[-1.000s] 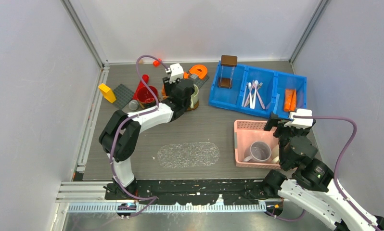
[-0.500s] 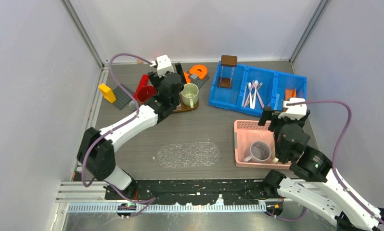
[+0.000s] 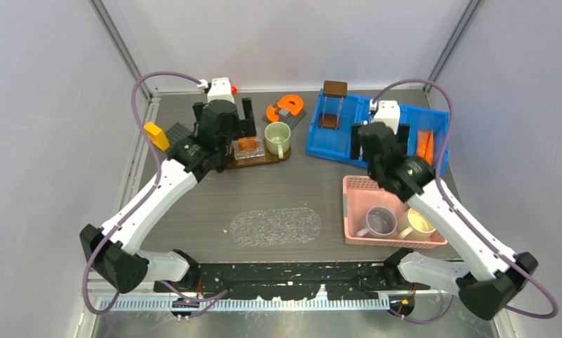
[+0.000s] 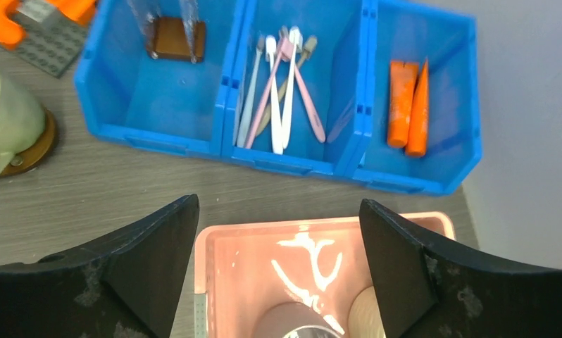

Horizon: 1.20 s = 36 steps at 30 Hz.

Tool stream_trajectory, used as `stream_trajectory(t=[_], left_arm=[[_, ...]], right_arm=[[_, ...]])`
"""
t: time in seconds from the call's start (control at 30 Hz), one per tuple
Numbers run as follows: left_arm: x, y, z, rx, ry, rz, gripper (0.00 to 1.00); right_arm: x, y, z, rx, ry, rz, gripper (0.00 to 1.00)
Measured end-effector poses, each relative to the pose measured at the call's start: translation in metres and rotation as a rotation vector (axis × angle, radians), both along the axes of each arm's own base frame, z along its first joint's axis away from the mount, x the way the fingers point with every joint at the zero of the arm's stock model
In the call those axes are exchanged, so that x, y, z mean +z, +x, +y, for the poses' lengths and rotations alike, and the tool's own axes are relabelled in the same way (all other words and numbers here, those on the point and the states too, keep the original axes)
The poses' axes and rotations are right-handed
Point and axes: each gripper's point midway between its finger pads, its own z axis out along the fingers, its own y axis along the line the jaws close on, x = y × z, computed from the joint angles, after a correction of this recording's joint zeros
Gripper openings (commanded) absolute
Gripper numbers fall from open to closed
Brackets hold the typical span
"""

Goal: Prepare toiletry sets of a toothbrush and toothpaste on the tray
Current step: Pick up the toothbrush from the storage box.

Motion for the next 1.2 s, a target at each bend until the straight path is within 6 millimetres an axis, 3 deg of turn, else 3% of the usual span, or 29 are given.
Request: stream_trajectory(t=[0.2,0.3,0.4,0.57,0.8,0.93,1.2], left_arm=[[-0.008,-0.036,0.032,-0.059,0.062,0.077,1.0],[-0.016,-0.05,0.044,-0.074,0.112,0.092,1.0],[-0.032,-0.059,0.054,-0.079,0.176,0.122,1.0],[-0.06,-0.068,0.07,-0.061,0.269,0.162,1.0],[-0.053,-0.071,0.081,-0.028,0.296,0.121,1.0],[-0.045,-0.07,0.083,-0.02,0.289,0.087,1.0],[-0.049,-0.071,0.084,-0.022,0.302,0.092,1.0]], right_arm=[[-0.048,0.046,-0.03,-0.143,0.122,0.172,0.77],[-0.07,0.065,-0.035,-0.18,0.183,0.238,0.69],[-0.091,0.09,-0.039,-0.215,0.237,0.291,0.58],[-0.132,0.125,-0.052,-0.289,0.34,0.361,0.51],[-0.172,0.151,-0.067,-0.363,0.45,0.403,0.42],[-0.19,0.162,-0.062,-0.363,0.496,0.422,0.4],[-0.217,0.172,-0.051,-0.35,0.542,0.465,0.36]])
